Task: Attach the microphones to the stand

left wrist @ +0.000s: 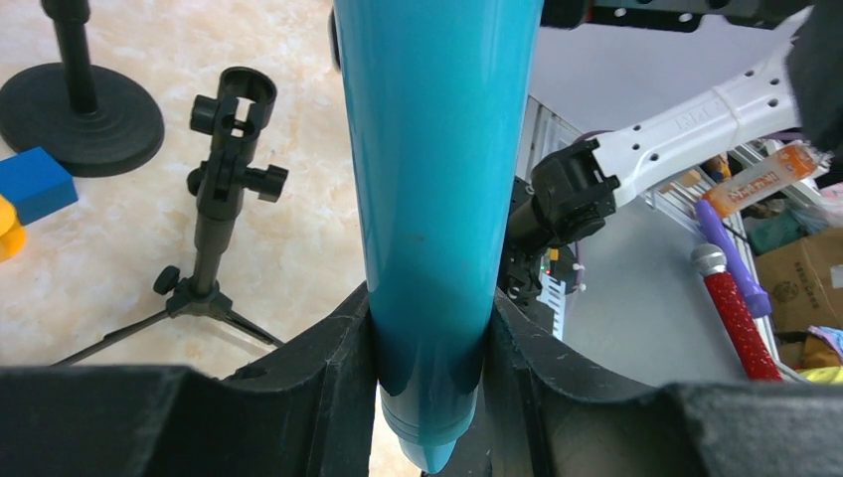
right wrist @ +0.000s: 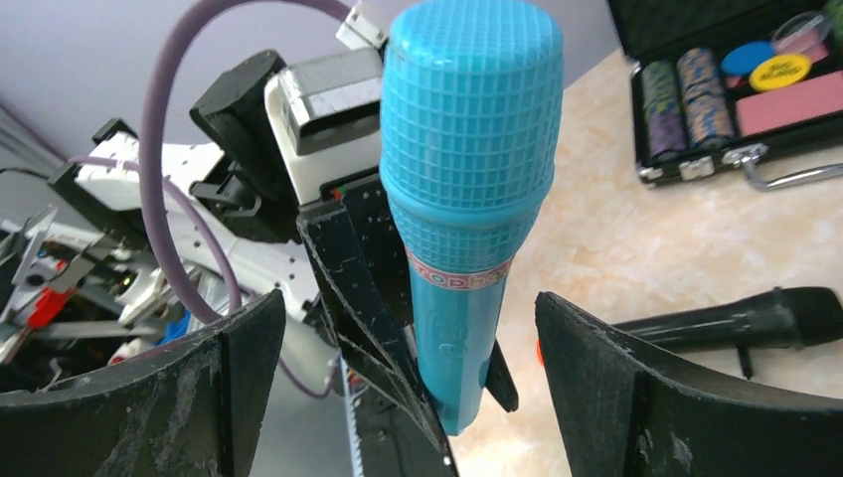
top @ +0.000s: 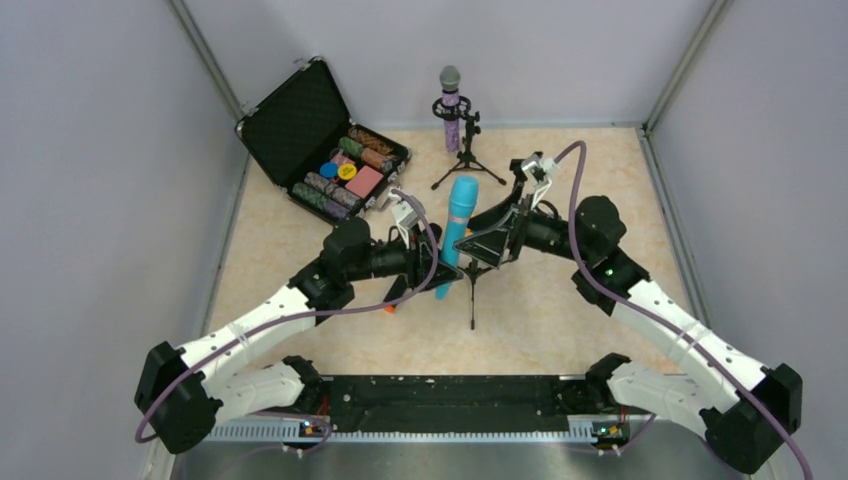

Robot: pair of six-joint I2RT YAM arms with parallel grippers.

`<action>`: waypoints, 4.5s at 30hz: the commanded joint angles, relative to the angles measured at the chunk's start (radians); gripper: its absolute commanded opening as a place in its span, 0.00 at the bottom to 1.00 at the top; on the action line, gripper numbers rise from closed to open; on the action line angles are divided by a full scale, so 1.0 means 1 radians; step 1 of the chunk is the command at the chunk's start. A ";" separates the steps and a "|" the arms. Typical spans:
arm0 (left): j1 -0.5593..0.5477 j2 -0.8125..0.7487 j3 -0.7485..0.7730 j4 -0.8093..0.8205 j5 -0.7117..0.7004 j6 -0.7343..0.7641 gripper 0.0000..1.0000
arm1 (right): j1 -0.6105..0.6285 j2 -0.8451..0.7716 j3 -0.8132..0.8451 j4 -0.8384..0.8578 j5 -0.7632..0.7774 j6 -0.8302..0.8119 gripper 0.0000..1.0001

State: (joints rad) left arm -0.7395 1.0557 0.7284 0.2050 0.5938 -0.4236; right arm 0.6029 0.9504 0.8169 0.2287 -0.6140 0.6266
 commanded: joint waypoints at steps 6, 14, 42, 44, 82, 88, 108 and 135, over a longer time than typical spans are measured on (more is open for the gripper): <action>0.000 0.008 0.010 0.125 0.103 -0.037 0.00 | -0.013 0.120 -0.012 0.328 -0.163 0.166 0.82; 0.000 0.000 0.006 0.118 0.100 -0.036 0.00 | -0.014 0.160 -0.020 0.428 -0.153 0.215 0.55; 0.024 0.035 -0.057 0.269 -0.077 -0.159 0.89 | -0.014 0.022 -0.013 0.010 0.144 -0.103 0.00; 0.036 0.036 -0.058 0.281 -0.106 -0.175 0.90 | -0.014 -0.015 -0.013 -0.031 0.190 -0.133 0.00; 0.005 0.563 0.277 0.186 -0.008 0.232 0.62 | -0.014 -0.357 0.075 -0.424 0.752 -0.352 0.00; -0.019 0.553 0.284 0.114 -0.043 0.271 0.32 | -0.014 -0.350 0.083 -0.427 0.745 -0.360 0.00; -0.159 0.344 0.105 0.002 -0.209 0.402 0.18 | -0.013 -0.335 0.079 -0.352 0.657 -0.385 0.00; -0.162 0.176 -0.017 0.086 -0.209 0.443 0.90 | -0.014 -0.331 0.053 -0.275 0.559 -0.384 0.00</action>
State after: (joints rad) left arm -0.8986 1.3075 0.7097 0.2298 0.4160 0.0547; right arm 0.5926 0.6285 0.8516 -0.1036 -0.0338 0.2531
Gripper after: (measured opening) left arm 0.885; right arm 0.378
